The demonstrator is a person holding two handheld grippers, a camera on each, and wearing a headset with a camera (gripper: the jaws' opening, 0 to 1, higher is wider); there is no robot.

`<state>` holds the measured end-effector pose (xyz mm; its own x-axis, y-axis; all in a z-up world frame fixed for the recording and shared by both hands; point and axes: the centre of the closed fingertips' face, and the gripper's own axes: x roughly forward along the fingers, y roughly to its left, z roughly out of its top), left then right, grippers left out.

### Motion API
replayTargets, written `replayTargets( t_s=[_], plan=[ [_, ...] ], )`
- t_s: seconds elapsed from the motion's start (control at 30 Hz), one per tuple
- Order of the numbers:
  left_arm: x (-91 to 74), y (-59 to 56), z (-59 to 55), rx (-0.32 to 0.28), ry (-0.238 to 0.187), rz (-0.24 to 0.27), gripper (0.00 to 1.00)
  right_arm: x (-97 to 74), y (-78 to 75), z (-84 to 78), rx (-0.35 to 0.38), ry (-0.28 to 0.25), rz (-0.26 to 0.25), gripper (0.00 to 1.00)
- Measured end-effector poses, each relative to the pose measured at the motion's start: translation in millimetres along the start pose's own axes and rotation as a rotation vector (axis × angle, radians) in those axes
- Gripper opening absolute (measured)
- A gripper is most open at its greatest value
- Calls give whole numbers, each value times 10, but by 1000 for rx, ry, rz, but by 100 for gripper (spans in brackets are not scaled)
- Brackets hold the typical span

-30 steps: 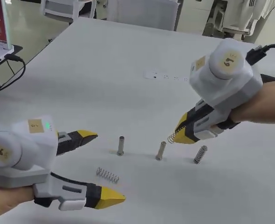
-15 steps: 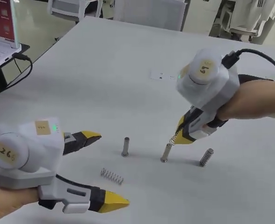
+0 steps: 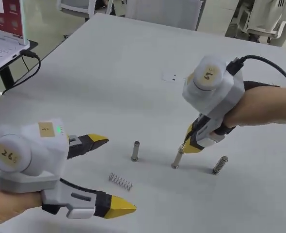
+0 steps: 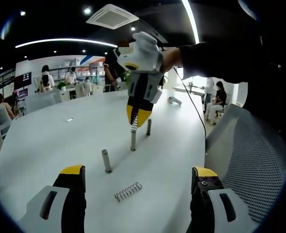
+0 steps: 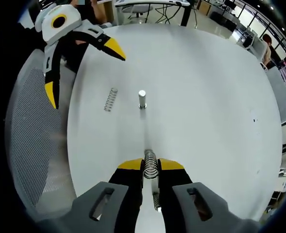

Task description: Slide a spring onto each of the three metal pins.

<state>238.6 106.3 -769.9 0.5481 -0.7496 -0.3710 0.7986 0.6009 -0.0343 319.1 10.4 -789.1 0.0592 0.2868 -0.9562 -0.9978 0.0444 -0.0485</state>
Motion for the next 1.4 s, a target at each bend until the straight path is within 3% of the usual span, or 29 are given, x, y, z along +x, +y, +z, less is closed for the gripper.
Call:
replayTargets(
  t_s=[0.53, 0.87, 1.4],
  plan=[
    [-11, 36, -34, -10, 1, 0, 85, 353, 14, -98, -16, 89, 15, 9],
    [-19, 31, -61, -12, 9, -1, 82, 514, 36, -112, -6, 82, 17, 9],
    [-7, 17, -71, -15, 11, -5, 81, 514, 36, -161, 24, 36, 10, 15]
  ],
)
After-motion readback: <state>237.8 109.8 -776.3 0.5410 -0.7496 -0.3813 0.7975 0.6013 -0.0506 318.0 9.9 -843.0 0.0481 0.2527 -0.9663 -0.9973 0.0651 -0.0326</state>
